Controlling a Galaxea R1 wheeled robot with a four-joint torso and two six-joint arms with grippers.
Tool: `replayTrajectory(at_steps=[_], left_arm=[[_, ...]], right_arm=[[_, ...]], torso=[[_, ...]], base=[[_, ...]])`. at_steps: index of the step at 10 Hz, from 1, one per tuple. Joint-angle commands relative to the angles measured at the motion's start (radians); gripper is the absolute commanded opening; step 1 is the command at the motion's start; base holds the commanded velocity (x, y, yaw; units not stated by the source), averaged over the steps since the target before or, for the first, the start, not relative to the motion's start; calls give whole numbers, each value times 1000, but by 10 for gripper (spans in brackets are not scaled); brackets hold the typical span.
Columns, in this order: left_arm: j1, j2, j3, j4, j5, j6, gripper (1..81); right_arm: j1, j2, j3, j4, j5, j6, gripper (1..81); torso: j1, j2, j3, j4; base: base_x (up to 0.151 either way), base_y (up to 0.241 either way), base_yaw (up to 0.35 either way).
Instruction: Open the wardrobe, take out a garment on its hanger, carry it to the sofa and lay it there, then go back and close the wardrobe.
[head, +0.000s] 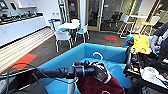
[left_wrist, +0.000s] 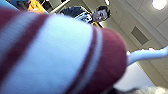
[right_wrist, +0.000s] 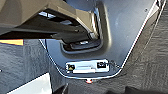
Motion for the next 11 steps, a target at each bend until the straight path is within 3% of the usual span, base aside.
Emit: replayTrajectory(at_steps=[1, 11], left_arm=[[-176, 10, 50, 26, -87, 9, 10], [-176, 7, 59, 26, -87, 9, 10]], right_arm=[[8, 4, 7, -15, -55, -1, 811], [5, 4, 7, -15, -55, -1, 811]], torso=[[0, 0, 0, 0], [2, 1, 0, 0]], base=[[79, 0, 0], [79, 0, 0]])
